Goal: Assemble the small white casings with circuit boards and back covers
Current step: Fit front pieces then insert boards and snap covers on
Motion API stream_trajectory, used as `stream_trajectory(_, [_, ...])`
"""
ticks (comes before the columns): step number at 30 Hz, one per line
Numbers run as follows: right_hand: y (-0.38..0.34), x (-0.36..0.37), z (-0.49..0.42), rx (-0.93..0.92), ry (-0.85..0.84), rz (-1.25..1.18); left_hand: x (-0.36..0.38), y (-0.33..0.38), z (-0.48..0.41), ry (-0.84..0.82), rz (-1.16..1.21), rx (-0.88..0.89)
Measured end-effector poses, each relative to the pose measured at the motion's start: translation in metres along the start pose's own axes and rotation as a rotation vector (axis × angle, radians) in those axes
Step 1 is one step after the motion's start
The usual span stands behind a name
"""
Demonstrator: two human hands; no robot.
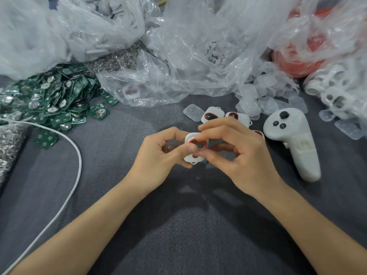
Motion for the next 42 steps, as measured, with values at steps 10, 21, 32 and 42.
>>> stream_trajectory(10, [0.005,-0.007,0.001,0.045,0.060,-0.020,0.014,-0.015,0.002,-0.182,0.317,-0.216])
stream_trajectory(21, [0.000,0.003,0.000,-0.026,-0.054,0.132,0.021,-0.025,0.007,-0.192,0.443,-0.289])
stream_trajectory(32, [0.008,-0.007,0.004,0.060,0.132,0.141,0.021,-0.022,0.007,-0.171,0.233,-0.148])
stream_trajectory(42, [0.003,-0.002,0.009,-0.001,0.175,0.184,0.023,-0.016,0.009,-0.099,0.198,-0.123])
Point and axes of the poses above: each hand's wrist, its own z-axis away from the middle knuckle, its own x-axis out of the palm, y = z × x, the point moved 9 cm from there along -z, towards the middle knuckle, and after that the axes turned 1 degree about x, right-handed, at the moved point
